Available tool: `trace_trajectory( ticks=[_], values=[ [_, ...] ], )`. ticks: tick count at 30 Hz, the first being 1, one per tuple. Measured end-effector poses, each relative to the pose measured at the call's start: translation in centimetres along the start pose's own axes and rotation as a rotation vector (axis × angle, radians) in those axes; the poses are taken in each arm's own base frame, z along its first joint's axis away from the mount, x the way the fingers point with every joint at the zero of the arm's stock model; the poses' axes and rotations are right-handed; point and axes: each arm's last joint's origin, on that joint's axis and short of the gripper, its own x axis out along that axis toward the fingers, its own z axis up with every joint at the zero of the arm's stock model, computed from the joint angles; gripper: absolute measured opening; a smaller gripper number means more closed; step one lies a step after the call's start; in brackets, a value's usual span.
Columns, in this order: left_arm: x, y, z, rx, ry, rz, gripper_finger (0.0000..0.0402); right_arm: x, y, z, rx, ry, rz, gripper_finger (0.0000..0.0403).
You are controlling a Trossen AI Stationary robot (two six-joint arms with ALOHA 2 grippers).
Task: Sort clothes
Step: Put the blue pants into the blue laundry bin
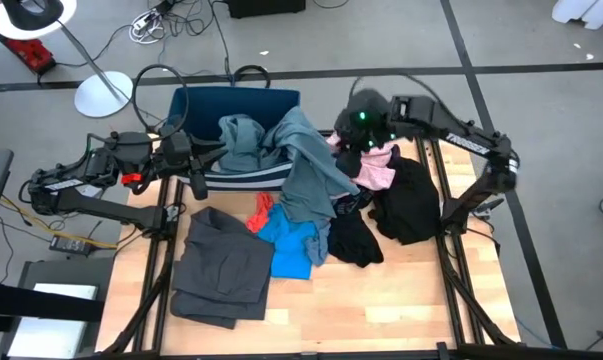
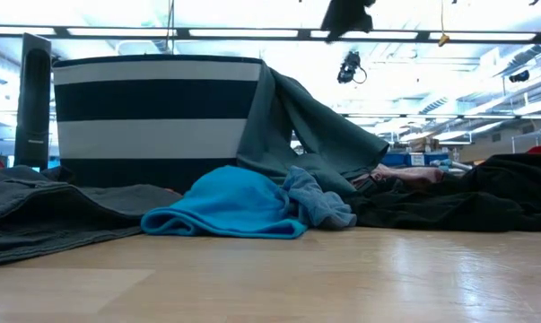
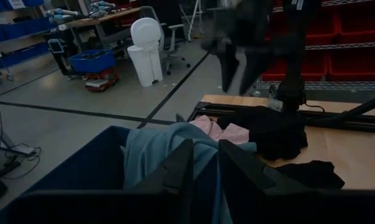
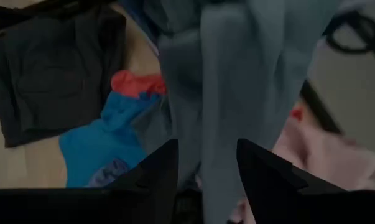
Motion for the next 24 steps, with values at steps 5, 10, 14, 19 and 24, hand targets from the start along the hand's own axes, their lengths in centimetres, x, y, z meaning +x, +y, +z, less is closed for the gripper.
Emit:
trace_trajectory(
  ticks=[5, 10, 14, 19, 24],
  values=[
    [0.0, 0.0, 0.0, 0.000, -0.001, -0.011, 0.0080, 2.6, -0.1, -4.1, 0.074, -0.083, 0.023, 0.0156],
    [0.0, 0.0, 0.0, 0.000, -0.001, -0.011, 0.0080, 6.4, -0.7, -8.8, 0.101, 0.014, 0.006, 0.0155],
    [0.0, 0.0, 0.0, -0.002, -0.001, -0.011, 0.0080, 9.4, -1.0, -11.1, 0.103, 0.039, 0.029, 0.0156],
    [0.0, 0.0, 0.0, -0.005, -0.001, -0.011, 0.0080, 12.0, -1.0, -11.6, 0.103, -0.051, 0.077, 0.0155],
    [0.0, 0.0, 0.0, -0.006, -0.001, -0.011, 0.0080, 15.4, -0.9, -12.3, 0.108, 0.014, 0.126, 0.0154]
  ],
)
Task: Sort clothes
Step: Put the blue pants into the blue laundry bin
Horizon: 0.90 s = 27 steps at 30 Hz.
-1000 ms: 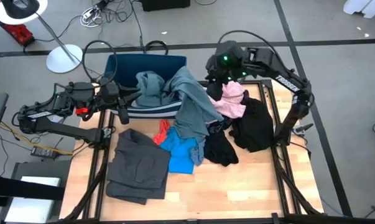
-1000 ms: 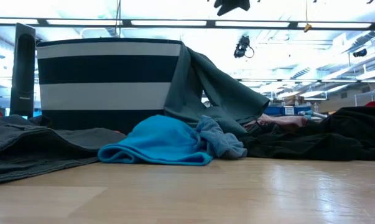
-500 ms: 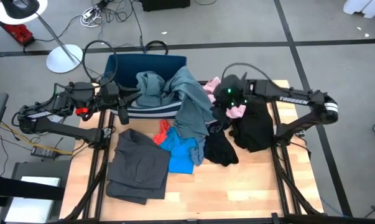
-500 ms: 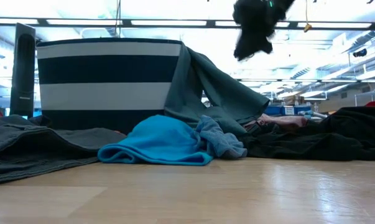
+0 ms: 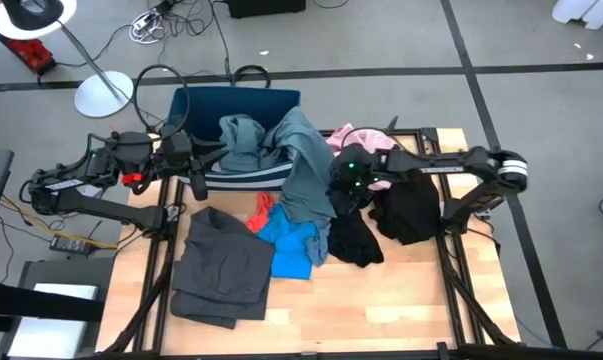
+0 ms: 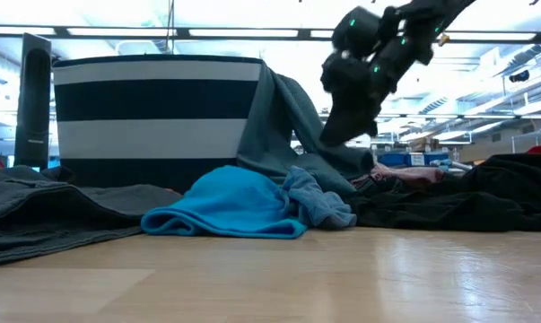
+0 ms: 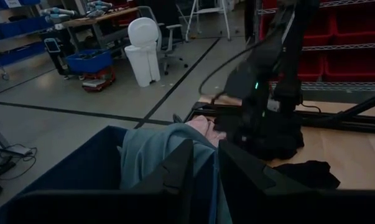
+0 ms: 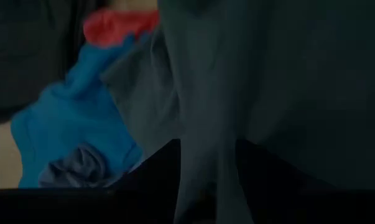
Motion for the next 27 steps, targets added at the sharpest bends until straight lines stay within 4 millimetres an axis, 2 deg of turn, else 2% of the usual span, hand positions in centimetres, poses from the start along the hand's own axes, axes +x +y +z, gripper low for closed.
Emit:
trace_trajectory(
  ticks=[3, 7, 12, 18, 23, 27],
  values=[
    [0.0, 0.0, 0.0, 0.000, 0.001, 0.000, 0.0080, 2.2, -0.2, -0.1, 0.036, 0.008, 0.049, 0.0154],
    [0.0, 0.0, 0.0, 0.000, 0.001, 0.000, 0.0080, 4.2, 0.0, 0.3, 0.062, -0.052, 0.097, 0.0151],
    [0.0, 0.0, 0.0, -0.001, 0.001, 0.000, 0.0080, 6.5, -0.6, -0.9, 0.077, 0.043, 0.025, 0.0136],
    [0.0, 0.0, 0.0, -0.001, 0.000, 0.000, 0.0080, 8.8, -0.8, -2.1, 0.075, 0.098, 0.006, 0.0097],
    [0.0, 0.0, 0.0, 0.002, 0.000, 0.000, 0.0080, 9.0, -0.6, -2.4, 0.112, 0.131, 0.050, 0.0013],
    [0.0, 0.0, 0.0, 0.003, -0.001, 0.000, 0.0080, 6.8, 0.0, -1.3, 0.111, 0.083, 0.075, 0.0004]
  ],
)
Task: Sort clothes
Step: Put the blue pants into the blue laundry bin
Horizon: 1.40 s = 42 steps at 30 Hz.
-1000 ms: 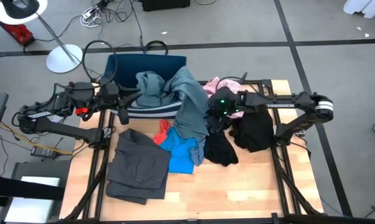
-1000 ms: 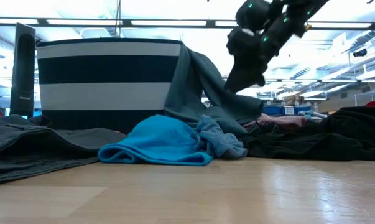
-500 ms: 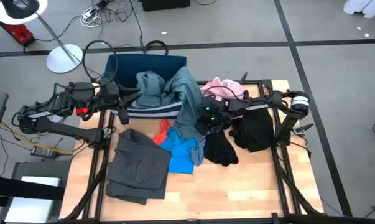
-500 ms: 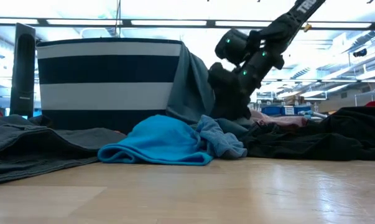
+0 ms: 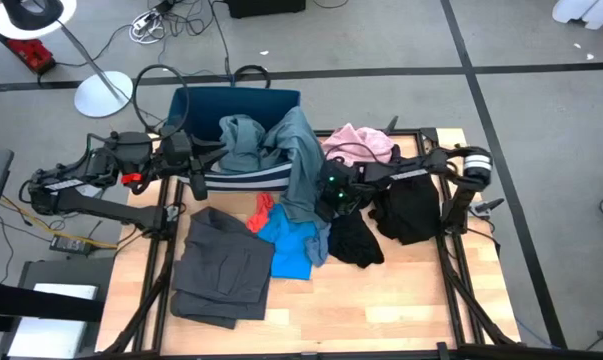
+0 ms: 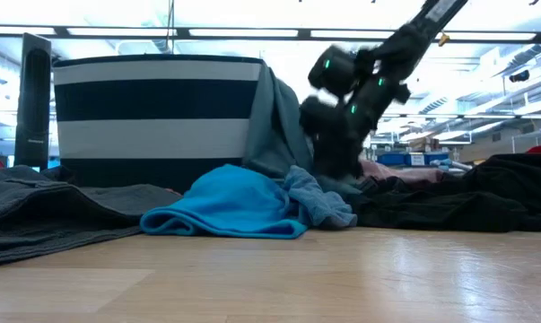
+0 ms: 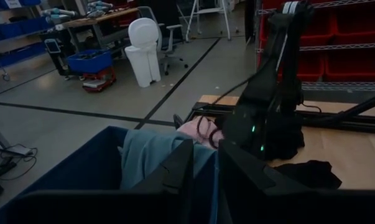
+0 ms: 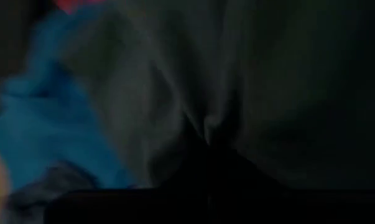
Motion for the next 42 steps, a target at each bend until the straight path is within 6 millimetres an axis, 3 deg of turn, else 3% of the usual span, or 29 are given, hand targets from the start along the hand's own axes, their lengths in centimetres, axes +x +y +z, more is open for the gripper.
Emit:
trace_trajectory(
  ticks=[6, 15, 19, 23, 30, 37, 42],
  values=[
    [0.0, 0.0, 0.0, 0.000, -0.003, 0.000, 0.0080, -6.7, 1.9, 1.9, -0.018, -0.205, -0.012, 0.0002],
    [0.0, 0.0, 0.1, 0.000, -0.005, 0.000, 0.0080, -17.2, 4.2, 2.8, 0.006, -0.448, -0.098, 0.0001],
    [0.0, 0.0, 0.1, 0.000, -0.005, 0.000, 0.0080, -21.5, 5.6, 4.8, -0.061, -0.512, -0.153, 0.0001],
    [0.0, 0.0, 0.1, 0.000, -0.006, 0.000, 0.0080, -24.6, 6.7, 7.8, -0.117, -0.594, -0.187, 0.0001],
    [0.0, 0.0, 0.1, -0.001, -0.008, 0.001, 0.0080, -26.2, 8.3, 14.1, -0.223, -0.716, -0.218, 0.0000],
    [0.0, 0.0, 0.1, -0.003, -0.013, 0.001, 0.0080, -25.0, 8.9, 20.9, -0.310, -0.839, -0.241, 0.0000],
    [-0.2, 0.1, 0.2, -0.005, -0.020, 0.001, 0.0080, -24.0, 8.2, 25.4, -0.332, -0.992, -0.193, 0.0000]
  ],
)
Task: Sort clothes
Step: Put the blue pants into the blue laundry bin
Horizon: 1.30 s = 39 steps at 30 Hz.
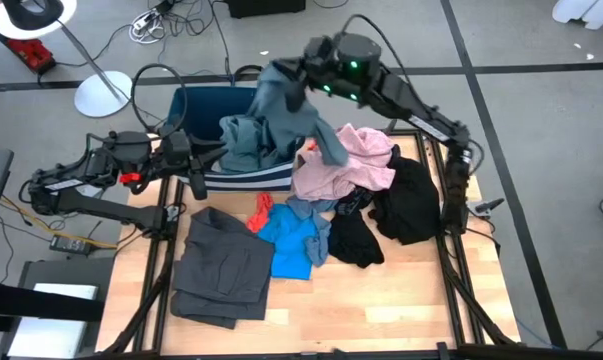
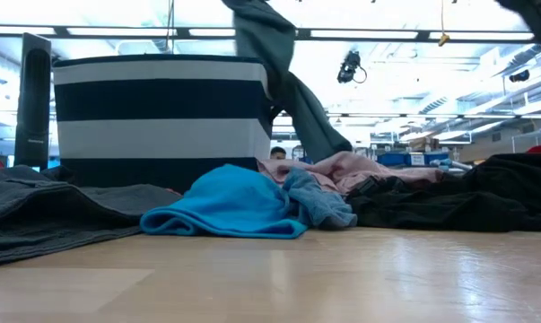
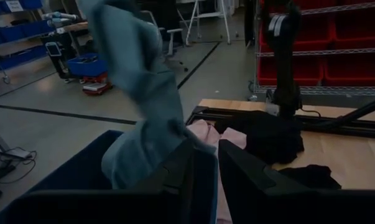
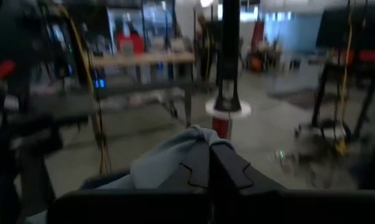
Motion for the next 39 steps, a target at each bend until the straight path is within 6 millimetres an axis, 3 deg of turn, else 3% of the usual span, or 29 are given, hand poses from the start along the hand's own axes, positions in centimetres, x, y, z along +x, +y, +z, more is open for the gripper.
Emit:
trace_trajectory(
  ticks=[5, 12, 16, 20, 26, 31, 35, 39],
  values=[
    [-0.5, 0.2, 0.1, -0.006, -0.018, 0.001, 0.0080, 3.3, -1.2, -2.3, 0.118, -0.081, 0.027, 0.0000],
    [-1.3, 0.6, 0.1, -0.012, -0.035, 0.002, 0.0080, 7.4, -1.2, -8.8, 0.214, 0.141, 0.143, 0.0002],
    [-1.4, 0.6, 0.1, -0.010, -0.033, 0.002, 0.0080, 8.3, -0.1, -11.5, 0.230, 0.279, 0.169, 0.0011],
    [-1.4, 0.6, 0.0, -0.007, -0.026, 0.002, 0.0080, 8.2, 0.6, -13.0, 0.223, 0.396, 0.174, 0.0033],
    [-1.4, 0.6, 0.0, -0.007, -0.025, 0.002, 0.0080, 7.2, 0.9, -11.7, 0.219, 0.396, 0.228, 0.0108],
    [-1.4, 0.6, 0.0, -0.007, -0.025, 0.002, 0.0080, 5.1, 0.7, -8.6, 0.167, 0.339, 0.242, 0.0162],
    [-1.4, 0.6, 0.0, -0.007, -0.024, 0.002, 0.0080, 2.4, 0.1, -6.0, 0.091, 0.340, 0.222, 0.0178],
    [-1.4, 0.6, 0.0, -0.007, -0.025, 0.002, 0.0080, -0.5, -1.2, -5.1, 0.031, 0.463, 0.145, 0.0174]
  ],
)
